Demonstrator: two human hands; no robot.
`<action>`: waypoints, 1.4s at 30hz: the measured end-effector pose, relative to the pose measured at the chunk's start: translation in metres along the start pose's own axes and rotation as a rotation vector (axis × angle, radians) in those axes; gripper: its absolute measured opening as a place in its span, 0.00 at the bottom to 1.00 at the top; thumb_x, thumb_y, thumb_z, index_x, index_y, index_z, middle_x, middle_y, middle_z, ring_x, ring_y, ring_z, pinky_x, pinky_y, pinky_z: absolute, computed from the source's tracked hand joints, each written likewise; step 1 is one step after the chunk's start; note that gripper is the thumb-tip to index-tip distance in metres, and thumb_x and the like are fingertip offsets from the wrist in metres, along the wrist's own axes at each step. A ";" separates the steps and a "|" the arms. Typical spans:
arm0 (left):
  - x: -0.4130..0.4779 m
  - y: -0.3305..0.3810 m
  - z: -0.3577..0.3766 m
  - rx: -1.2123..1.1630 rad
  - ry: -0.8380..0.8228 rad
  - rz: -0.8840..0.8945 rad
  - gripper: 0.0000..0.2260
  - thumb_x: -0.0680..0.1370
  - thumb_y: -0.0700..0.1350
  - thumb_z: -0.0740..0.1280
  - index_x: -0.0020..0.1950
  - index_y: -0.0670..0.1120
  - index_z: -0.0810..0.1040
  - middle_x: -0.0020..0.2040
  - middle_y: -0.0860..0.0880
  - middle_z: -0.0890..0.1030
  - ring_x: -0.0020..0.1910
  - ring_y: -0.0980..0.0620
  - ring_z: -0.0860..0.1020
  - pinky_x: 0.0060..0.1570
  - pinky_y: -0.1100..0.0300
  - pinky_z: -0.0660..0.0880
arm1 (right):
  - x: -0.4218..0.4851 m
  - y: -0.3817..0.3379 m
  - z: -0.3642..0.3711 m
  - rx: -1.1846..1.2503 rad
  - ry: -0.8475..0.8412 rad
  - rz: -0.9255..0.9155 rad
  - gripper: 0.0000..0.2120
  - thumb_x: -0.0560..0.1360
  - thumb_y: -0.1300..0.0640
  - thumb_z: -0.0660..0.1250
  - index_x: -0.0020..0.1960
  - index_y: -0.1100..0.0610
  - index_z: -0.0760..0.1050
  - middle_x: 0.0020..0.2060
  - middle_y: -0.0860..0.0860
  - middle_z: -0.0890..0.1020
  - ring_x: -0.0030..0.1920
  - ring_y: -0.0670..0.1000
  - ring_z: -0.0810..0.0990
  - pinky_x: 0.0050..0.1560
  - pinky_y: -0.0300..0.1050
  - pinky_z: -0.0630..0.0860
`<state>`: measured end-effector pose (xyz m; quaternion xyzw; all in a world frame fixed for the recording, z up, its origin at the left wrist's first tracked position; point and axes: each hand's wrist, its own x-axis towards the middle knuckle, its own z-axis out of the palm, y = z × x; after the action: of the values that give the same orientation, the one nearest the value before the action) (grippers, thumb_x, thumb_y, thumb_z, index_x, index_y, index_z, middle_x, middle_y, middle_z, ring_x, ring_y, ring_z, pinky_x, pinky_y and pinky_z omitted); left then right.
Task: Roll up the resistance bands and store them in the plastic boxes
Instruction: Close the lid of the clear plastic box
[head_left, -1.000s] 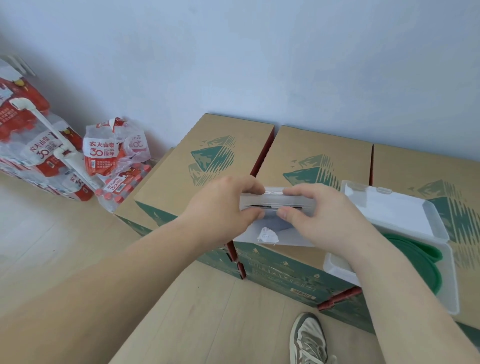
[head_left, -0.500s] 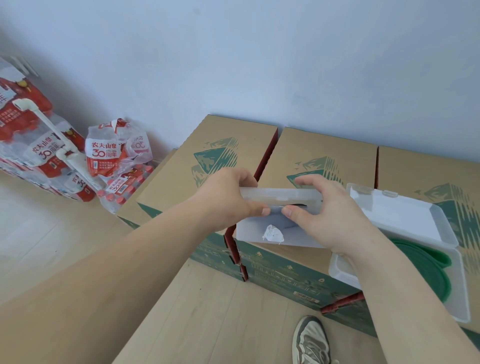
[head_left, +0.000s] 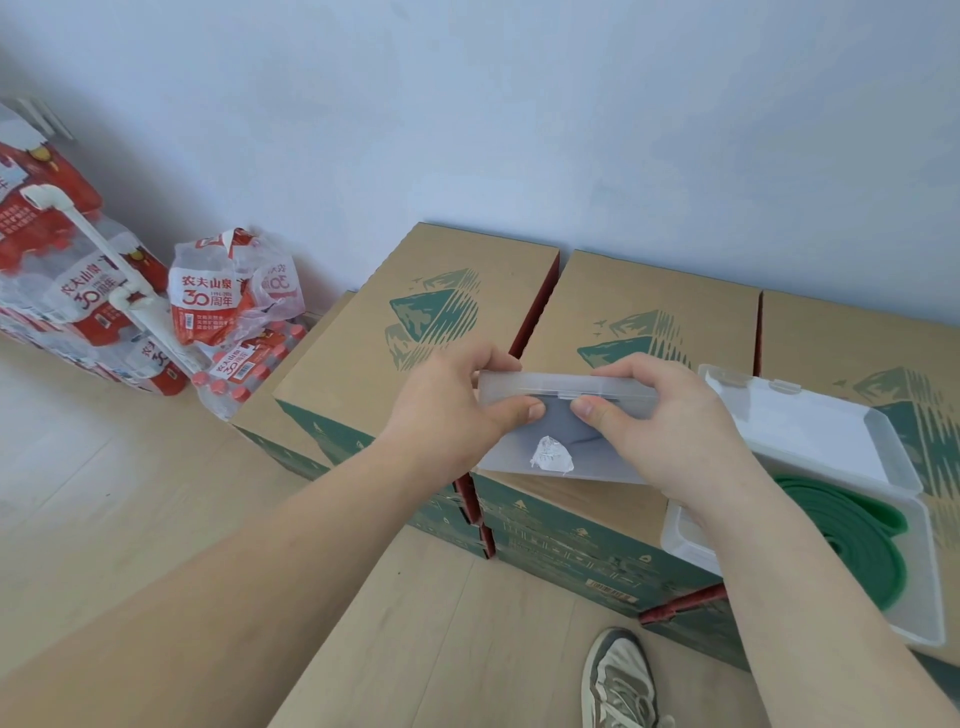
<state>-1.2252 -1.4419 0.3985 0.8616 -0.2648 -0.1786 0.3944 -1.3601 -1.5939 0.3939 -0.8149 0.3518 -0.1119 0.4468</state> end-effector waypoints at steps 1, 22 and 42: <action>-0.001 -0.002 0.002 -0.016 0.016 0.004 0.14 0.71 0.55 0.80 0.52 0.59 0.80 0.52 0.59 0.82 0.55 0.57 0.79 0.49 0.57 0.79 | 0.000 0.001 0.000 0.009 0.007 0.000 0.07 0.76 0.43 0.74 0.52 0.42 0.80 0.56 0.46 0.77 0.55 0.50 0.76 0.45 0.45 0.73; -0.002 -0.008 -0.028 -0.159 -0.137 -0.041 0.07 0.80 0.46 0.73 0.55 0.57 0.83 0.46 0.61 0.88 0.47 0.59 0.84 0.40 0.73 0.74 | 0.000 0.005 0.001 0.028 0.008 -0.037 0.08 0.78 0.44 0.71 0.57 0.41 0.80 0.59 0.44 0.77 0.59 0.48 0.73 0.52 0.45 0.70; -0.019 0.040 0.007 0.691 -0.112 0.442 0.24 0.77 0.54 0.73 0.69 0.57 0.69 0.61 0.56 0.75 0.61 0.52 0.73 0.51 0.57 0.73 | -0.016 0.032 -0.013 0.272 0.077 -0.047 0.11 0.80 0.57 0.70 0.54 0.41 0.81 0.43 0.52 0.83 0.31 0.44 0.72 0.36 0.33 0.72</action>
<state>-1.2564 -1.4566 0.4268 0.8547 -0.5089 -0.0366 0.0957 -1.3931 -1.6023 0.3779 -0.7499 0.3312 -0.2000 0.5366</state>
